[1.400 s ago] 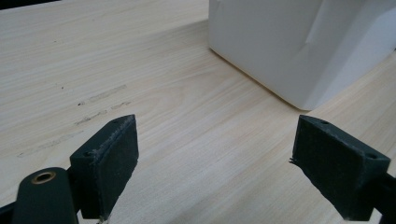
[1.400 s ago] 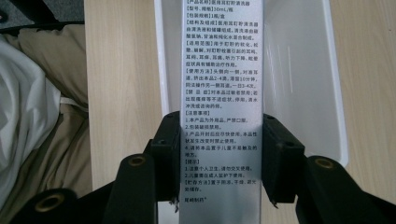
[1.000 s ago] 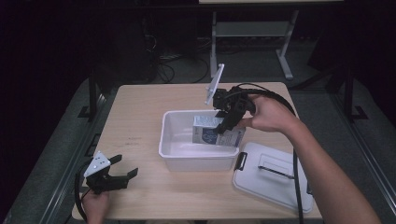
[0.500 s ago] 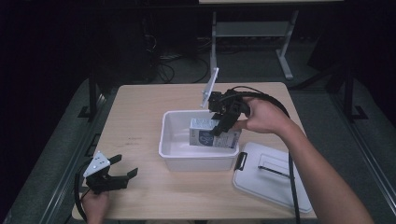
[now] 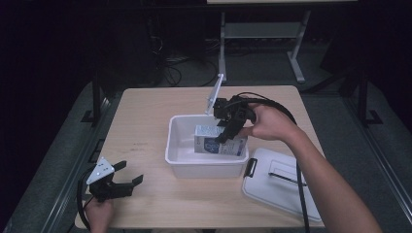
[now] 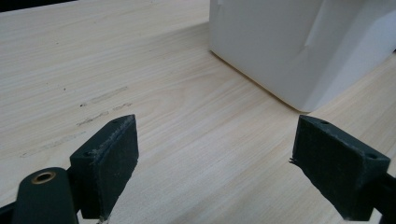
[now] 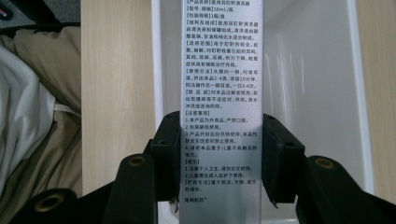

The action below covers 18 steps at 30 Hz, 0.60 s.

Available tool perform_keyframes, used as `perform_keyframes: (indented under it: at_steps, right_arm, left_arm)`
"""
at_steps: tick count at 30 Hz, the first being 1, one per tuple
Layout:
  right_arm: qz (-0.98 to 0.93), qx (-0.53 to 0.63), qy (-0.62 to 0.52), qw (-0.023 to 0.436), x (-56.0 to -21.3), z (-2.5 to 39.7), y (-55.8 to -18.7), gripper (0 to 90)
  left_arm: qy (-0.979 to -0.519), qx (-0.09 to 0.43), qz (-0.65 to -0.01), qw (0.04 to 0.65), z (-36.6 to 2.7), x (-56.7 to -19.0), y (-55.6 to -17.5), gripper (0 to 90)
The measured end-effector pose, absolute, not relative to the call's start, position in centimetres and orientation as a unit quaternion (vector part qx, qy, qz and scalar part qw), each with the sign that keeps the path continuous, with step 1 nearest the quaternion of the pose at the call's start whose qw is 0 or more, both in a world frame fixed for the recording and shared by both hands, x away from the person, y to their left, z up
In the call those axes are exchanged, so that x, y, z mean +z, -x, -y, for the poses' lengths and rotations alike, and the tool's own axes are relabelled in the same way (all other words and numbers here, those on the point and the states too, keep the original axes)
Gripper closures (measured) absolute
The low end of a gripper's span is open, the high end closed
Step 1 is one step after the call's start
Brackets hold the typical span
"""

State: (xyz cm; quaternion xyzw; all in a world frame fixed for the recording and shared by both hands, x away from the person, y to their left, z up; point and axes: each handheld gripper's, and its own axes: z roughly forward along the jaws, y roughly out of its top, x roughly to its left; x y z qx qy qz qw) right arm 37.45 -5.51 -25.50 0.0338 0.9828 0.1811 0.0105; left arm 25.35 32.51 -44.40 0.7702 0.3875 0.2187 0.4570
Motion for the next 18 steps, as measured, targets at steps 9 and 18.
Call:
perform_keyframes:
  at_steps: [9, 18]
  right_arm:
    - [-0.985, 0.172, -0.031, 0.006, -26.6, 5.0, -37.6, 55.0]
    - [-0.985, 0.172, -0.031, -0.001, -27.3, 4.7, -37.8, 54.9]
  left_arm:
    - [-0.769, 0.219, -0.388, 0.458, -32.5, -44.4, -25.4, 13.6]
    - [-0.770, 0.219, -0.387, 0.458, -32.5, -44.4, -25.4, 13.6]
